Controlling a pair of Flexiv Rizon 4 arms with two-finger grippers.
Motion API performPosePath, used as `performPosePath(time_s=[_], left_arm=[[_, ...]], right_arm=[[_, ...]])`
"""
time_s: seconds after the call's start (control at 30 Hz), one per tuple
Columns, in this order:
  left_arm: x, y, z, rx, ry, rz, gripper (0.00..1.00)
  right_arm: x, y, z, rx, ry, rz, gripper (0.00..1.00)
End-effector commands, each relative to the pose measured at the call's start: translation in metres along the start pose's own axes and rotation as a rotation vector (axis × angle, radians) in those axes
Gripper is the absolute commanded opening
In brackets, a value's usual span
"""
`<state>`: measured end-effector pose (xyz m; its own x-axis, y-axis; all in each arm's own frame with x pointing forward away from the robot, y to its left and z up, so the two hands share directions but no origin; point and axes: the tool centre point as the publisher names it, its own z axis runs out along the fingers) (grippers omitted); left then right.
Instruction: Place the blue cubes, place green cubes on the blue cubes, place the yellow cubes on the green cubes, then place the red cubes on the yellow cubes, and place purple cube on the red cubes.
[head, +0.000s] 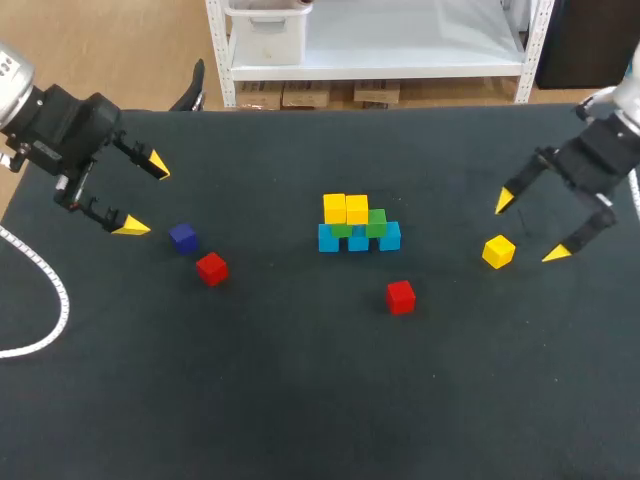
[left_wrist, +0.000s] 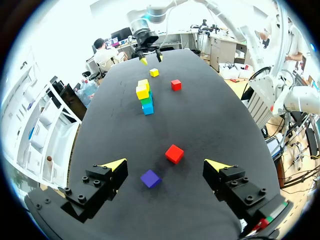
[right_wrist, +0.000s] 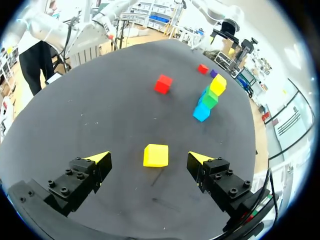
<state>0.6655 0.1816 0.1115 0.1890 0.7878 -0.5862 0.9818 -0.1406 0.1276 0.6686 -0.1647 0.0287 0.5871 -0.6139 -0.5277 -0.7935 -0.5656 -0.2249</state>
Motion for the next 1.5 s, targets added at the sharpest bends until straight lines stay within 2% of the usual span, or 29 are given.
performPosePath(time_s=[0.03, 0.43, 0.87, 0.97, 1.23, 1.33, 1.37, 1.4, 1.5], left_arm=[[0.001, 0.002, 0.000, 0.002, 0.000, 0.002, 1.00], [0.001, 0.002, 0.000, 0.002, 0.000, 0.002, 1.00], [0.001, 0.002, 0.000, 0.002, 0.000, 0.002, 1.00], [0.001, 0.002, 0.000, 0.002, 0.000, 0.002, 1.00], [0.001, 0.002, 0.000, 0.002, 0.000, 0.002, 1.00], [0.001, 0.002, 0.000, 0.002, 0.000, 0.002, 1.00], [0.001, 0.002, 0.000, 0.002, 0.000, 0.002, 1.00], [0.001, 0.002, 0.000, 0.002, 0.000, 0.002, 1.00], [0.001, 0.002, 0.000, 0.002, 0.000, 0.002, 1.00]], right_arm=[[0.005, -0.011, 0.014, -0.030, 0.027, 0.007, 1.00], [0.005, -0.016, 0.025, -0.079, 0.084, 0.043, 1.00], [0.014, -0.006, 0.030, -0.086, 0.110, 0.100, 1.00], [0.016, -0.006, 0.030, -0.084, 0.111, 0.108, 0.85], [0.015, -0.007, 0.036, -0.089, 0.121, 0.112, 0.75], [0.015, -0.007, 0.037, -0.094, 0.123, 0.109, 0.62], [0.015, -0.008, 0.037, -0.094, 0.124, 0.109, 0.49], [0.015, -0.008, 0.037, -0.095, 0.124, 0.109, 0.48], [0.015, -0.008, 0.037, -0.096, 0.125, 0.110, 0.37]])
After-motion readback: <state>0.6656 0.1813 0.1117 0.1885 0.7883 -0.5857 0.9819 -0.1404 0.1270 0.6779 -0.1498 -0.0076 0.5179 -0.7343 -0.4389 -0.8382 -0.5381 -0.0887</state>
